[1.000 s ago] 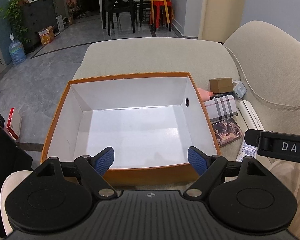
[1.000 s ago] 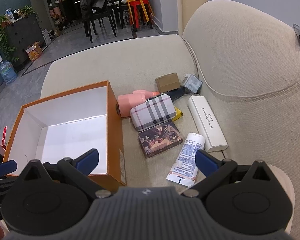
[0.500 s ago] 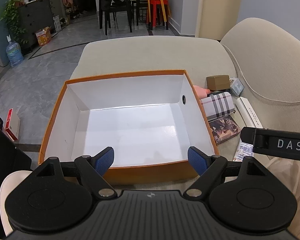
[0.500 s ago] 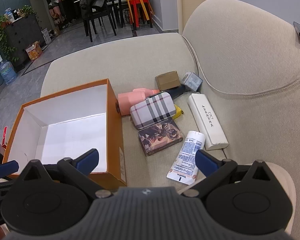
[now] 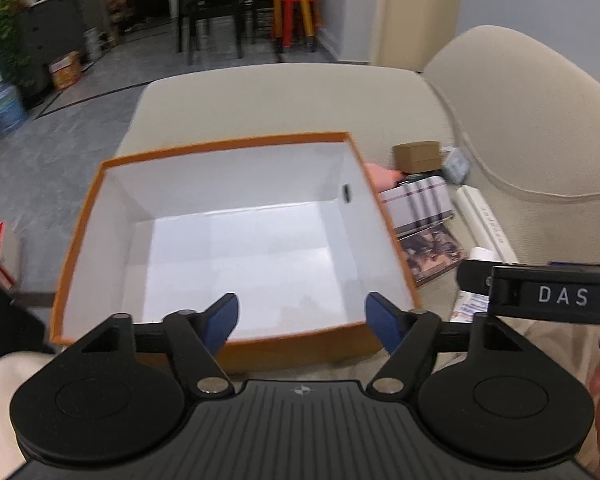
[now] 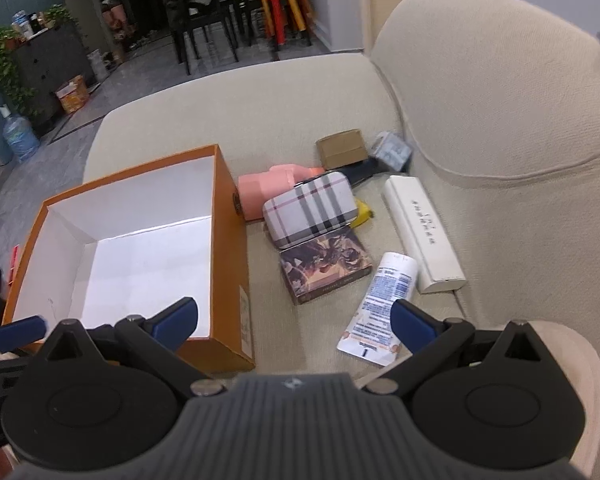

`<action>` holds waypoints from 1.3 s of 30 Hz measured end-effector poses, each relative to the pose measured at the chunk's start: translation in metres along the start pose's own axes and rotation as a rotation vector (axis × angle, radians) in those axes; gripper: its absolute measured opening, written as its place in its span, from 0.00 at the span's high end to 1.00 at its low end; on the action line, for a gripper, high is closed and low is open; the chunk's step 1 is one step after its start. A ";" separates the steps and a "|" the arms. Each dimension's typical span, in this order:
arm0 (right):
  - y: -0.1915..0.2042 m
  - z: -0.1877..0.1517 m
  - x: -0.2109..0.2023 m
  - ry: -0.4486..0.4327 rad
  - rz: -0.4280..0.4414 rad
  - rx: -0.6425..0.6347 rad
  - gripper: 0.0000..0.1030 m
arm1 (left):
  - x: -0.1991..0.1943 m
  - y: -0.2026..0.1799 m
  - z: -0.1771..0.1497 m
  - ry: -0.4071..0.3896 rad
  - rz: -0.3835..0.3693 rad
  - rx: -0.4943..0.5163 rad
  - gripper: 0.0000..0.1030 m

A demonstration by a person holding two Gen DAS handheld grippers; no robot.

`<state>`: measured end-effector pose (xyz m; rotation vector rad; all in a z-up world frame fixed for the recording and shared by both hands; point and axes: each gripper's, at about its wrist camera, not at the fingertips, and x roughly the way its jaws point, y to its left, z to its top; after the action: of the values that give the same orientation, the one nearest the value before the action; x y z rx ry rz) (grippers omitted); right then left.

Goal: Organize rigid objects
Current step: 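Reach the left tool to the plaid case and close on it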

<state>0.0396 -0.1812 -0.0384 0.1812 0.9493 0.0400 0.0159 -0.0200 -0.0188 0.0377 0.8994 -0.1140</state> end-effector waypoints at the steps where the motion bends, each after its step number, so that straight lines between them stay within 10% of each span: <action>1: -0.003 0.002 0.002 0.005 0.011 -0.006 0.02 | 0.002 -0.001 0.004 -0.002 -0.017 0.012 0.28; 5: -0.023 0.019 0.013 0.021 0.011 -0.040 0.05 | 0.015 -0.013 0.025 0.053 -0.141 0.087 0.38; 10: -0.056 0.037 0.037 0.080 0.008 -0.011 0.32 | 0.033 -0.045 0.050 0.045 -0.271 0.278 0.63; 23: -0.097 0.065 0.118 0.090 0.064 0.203 0.62 | 0.149 -0.120 0.109 0.116 -0.334 0.708 0.34; 28: -0.111 0.061 0.146 0.099 0.131 0.272 0.81 | 0.198 -0.133 0.119 0.243 -0.276 0.821 0.34; 39: -0.117 0.062 0.165 0.096 0.162 0.297 0.84 | 0.234 -0.135 0.109 0.379 -0.309 0.855 0.43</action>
<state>0.1807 -0.2860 -0.1557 0.5340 1.0324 0.0571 0.2291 -0.1823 -0.1322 0.7369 1.1743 -0.7959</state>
